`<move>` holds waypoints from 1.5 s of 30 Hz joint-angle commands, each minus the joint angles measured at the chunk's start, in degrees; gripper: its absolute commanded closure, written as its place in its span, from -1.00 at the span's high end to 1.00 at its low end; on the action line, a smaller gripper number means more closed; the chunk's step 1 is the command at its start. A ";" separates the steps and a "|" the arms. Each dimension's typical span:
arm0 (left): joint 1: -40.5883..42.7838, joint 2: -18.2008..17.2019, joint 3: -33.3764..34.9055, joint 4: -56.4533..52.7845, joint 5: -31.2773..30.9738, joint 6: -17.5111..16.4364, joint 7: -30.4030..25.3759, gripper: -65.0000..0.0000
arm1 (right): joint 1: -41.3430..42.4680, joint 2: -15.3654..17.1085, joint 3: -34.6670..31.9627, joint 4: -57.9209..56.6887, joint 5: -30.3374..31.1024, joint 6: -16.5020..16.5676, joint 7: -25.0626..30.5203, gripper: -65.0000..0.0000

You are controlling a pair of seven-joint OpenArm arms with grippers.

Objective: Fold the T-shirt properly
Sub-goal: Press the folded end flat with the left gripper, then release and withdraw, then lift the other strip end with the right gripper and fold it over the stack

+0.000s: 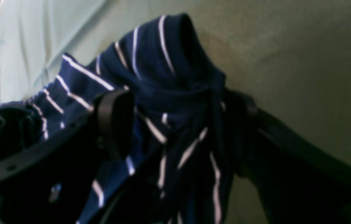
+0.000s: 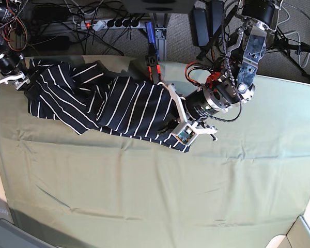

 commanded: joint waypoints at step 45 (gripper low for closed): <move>0.46 -5.44 -18.86 -0.79 -2.54 -0.63 0.90 -1.00 | 0.46 1.31 -3.32 0.83 -5.79 4.13 5.86 -1.00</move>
